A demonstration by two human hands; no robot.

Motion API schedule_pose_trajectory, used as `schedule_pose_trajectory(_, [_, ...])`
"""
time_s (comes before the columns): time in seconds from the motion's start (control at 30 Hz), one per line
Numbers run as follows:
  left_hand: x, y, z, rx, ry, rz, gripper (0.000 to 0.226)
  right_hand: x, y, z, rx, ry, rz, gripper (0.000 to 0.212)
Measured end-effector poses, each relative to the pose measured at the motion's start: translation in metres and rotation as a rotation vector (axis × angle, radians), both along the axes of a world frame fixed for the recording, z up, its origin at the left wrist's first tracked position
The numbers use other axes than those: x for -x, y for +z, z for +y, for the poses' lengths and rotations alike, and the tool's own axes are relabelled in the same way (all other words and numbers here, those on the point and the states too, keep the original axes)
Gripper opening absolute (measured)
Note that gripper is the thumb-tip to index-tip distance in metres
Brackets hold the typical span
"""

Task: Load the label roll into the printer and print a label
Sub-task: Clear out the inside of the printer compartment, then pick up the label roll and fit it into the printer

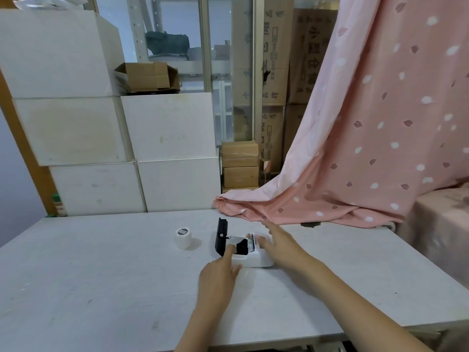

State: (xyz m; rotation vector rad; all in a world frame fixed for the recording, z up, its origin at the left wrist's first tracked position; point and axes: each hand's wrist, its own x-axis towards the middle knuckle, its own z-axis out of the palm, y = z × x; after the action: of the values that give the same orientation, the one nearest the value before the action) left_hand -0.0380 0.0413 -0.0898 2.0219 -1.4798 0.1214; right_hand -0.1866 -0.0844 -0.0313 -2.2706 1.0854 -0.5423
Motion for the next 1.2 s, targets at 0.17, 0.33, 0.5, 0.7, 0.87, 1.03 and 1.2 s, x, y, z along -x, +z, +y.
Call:
schedule_pose_trajectory(0.17, [0.001, 0.003, 0.005, 0.001, 0.075, 0.017, 0.020, 0.001, -0.007, 0.005, -0.071, 0.138, 0.256, 0.129])
schedule_pose_trajectory(0.33, [-0.016, 0.006, 0.012, 0.219, 0.284, 0.293, 0.018, 0.002, -0.008, 0.005, -0.078, 0.104, 0.178, 0.124])
schedule_pose_trajectory(0.5, [-0.092, 0.012, 0.021, 0.254, 0.405, 0.256, 0.052, 0.002, 0.004, 0.000, -0.060, 0.041, 0.031, 0.095])
schedule_pose_trajectory(0.7, [-0.148, 0.028, -0.004, -0.311, 0.212, 0.132, 0.100, -0.014, 0.018, -0.003, -0.025, -0.027, -0.088, 0.067])
schedule_pose_trajectory(0.87, [-0.159, 0.031, -0.020, -0.323, 0.217, 0.310, 0.090, -0.018, 0.016, -0.001, -0.056, -0.035, -0.040, 0.054])
schedule_pose_trajectory(1.03, [-0.150, 0.023, -0.019, -0.203, 0.256, 0.331, 0.054, -0.017, 0.017, 0.001, -0.053, -0.050, -0.019, 0.053])
schedule_pose_trajectory(1.2, [-0.136, 0.025, -0.001, 0.070, 0.152, 0.538, 0.033, -0.022, 0.028, 0.011, -0.006, -0.031, -0.032, 0.047])
